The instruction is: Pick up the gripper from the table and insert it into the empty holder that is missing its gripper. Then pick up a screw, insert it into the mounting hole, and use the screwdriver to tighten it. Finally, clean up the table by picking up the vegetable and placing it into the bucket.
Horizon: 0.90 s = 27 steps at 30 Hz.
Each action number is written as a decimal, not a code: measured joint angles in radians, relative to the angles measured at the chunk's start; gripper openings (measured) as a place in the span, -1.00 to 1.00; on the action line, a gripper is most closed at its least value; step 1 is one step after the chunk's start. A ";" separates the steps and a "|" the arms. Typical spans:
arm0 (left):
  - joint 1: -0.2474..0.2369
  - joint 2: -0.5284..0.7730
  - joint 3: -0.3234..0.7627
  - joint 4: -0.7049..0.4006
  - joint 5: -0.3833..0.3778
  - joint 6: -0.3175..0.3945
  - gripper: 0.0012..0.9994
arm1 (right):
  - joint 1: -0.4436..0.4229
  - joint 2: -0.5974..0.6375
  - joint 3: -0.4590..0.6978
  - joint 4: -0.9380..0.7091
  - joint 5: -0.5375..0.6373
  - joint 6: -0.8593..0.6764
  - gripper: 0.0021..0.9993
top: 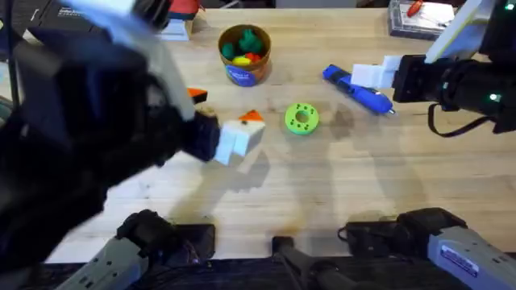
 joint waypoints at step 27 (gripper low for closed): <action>0.303 0.692 0.192 -0.080 -0.080 -0.754 0.97 | 0.000 0.000 0.000 0.020 0.000 0.004 0.99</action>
